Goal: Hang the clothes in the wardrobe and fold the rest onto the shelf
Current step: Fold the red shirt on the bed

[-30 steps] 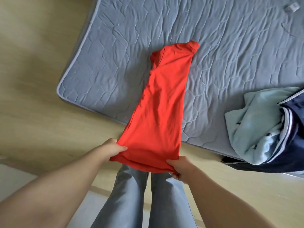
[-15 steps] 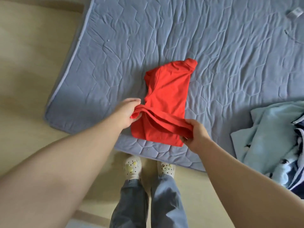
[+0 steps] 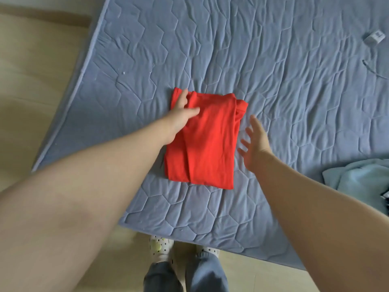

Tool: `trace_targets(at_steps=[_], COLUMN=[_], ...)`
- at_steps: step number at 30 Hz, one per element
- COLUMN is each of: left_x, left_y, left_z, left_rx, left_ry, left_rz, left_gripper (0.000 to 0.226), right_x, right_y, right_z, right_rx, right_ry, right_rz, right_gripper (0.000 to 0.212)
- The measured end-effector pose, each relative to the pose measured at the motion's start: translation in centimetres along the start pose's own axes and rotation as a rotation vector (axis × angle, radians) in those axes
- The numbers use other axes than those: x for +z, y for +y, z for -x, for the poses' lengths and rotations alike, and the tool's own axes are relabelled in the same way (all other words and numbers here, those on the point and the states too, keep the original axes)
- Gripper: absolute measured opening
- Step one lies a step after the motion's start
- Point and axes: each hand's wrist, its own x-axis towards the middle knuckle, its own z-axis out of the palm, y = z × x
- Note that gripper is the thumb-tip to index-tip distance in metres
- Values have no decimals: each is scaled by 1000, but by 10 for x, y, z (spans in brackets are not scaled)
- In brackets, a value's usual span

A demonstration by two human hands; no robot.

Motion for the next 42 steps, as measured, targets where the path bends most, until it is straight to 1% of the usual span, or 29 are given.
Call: trace_targets(at_steps=[2,4,6,7,9,11,12,14,15,17,18,20,22,24,25,26,28,30,32,34,36,38,40,42], left_x=[1,0,-2,-4,-6,-9,-9,-10,-9,-2,1,4,3,-1,-4,-7,-10,-10,-8,-6,-5,-6,-8,-9], left_y=[-26,-49,-66,-72,-80,-76,-73,-70,-68,-58,-53,-42,-32,-23,-21,-20,-24,-37,-58,-80,-104,-125,-140,-145], left_z=[-4,-8,-12,-15,-31,-45,-55,-74,-82,-95,-97,-97,-92,-90,-91,-93,-97,-94,-80,-59,-34,-12,3,11], left_rx=[-48,-125,-236,-288,-350,-350,-353,-325,-281,-157,-97,12,67,97,104,105,55,-56,-154,-196,-237,-271,-233,-162], left_ry=[46,222,374,403,384,366,380,429,460,522,542,542,446,354,336,331,322,298,320,355,350,313,300,307], left_rz=[-119,-197,-199,-167,-56,32,70,149,192,213,170,96,181,278,287,267,154,-9,-82,-8,52,16,0,-13], left_gripper=[69,68,67,66,58,55,58,63,60,46,41,35,32,28,28,28,35,50,61,52,41,30,18,13], right_x=[-5,-9,-11,-9,-3,6,11,18,21,24,26,27,27,23,20,17,6,-5,-12,-18,-24,-30,-36,-41], right_y=[16,32,43,45,45,40,38,35,33,25,20,8,-3,-13,-15,-16,-11,4,27,57,83,102,116,122], right_z=[-9,-21,-33,-40,-61,-79,-90,-109,-115,-124,-125,-123,-118,-115,-115,-114,-118,-121,-117,-105,-90,-77,-68,-63], right_rx=[29,58,40,17,-18,-52,-75,-141,-164,-180,-162,-120,-122,-166,-189,-215,-201,-56,53,67,43,21,-4,2], right_ry=[36,70,81,78,63,64,81,148,168,155,121,29,-32,-45,-35,-14,81,159,143,135,184,213,216,198], right_rz=[93,207,312,351,359,344,364,406,390,289,244,187,101,-32,-80,-70,85,222,310,385,419,455,489,506], right_gripper=[22,32,44,47,49,50,51,49,44,20,12,15,18,21,22,21,16,22,13,18,21,21,28,30])
